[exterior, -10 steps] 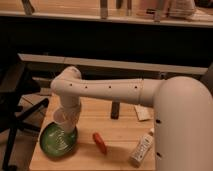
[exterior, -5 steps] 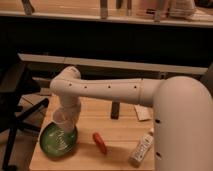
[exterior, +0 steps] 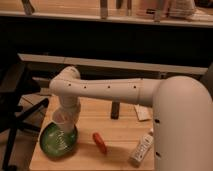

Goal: Place the ceramic cup in the ceramic bowl

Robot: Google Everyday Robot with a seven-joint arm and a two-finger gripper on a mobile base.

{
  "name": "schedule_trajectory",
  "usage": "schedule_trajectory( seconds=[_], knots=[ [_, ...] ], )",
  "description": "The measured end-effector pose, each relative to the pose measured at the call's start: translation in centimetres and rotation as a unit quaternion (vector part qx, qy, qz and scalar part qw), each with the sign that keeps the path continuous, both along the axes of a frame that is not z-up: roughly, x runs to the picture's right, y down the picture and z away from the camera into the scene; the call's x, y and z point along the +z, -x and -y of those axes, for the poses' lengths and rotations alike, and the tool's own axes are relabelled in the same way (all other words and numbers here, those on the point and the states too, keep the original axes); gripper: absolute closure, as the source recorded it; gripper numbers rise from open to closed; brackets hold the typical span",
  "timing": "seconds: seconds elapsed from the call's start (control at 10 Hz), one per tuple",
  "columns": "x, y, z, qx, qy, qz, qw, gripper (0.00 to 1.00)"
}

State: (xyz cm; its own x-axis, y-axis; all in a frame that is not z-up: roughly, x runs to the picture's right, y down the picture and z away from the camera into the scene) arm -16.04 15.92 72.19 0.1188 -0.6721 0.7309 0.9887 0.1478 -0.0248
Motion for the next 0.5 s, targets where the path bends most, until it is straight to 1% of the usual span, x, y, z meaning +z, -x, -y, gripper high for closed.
schedule_trajectory(
  seconds=[0.1, 0.2, 0.5],
  knots=[
    [-0.01, 0.05, 0.0, 0.0, 0.0, 0.0, 1.0, 0.71],
    [0.04, 0.08, -0.1, -0.001, 0.001, 0.0, 1.0, 0.68],
    [-0.01, 0.26, -0.14, -0.001, 0.001, 0.001, 1.0, 0.68]
  ],
)
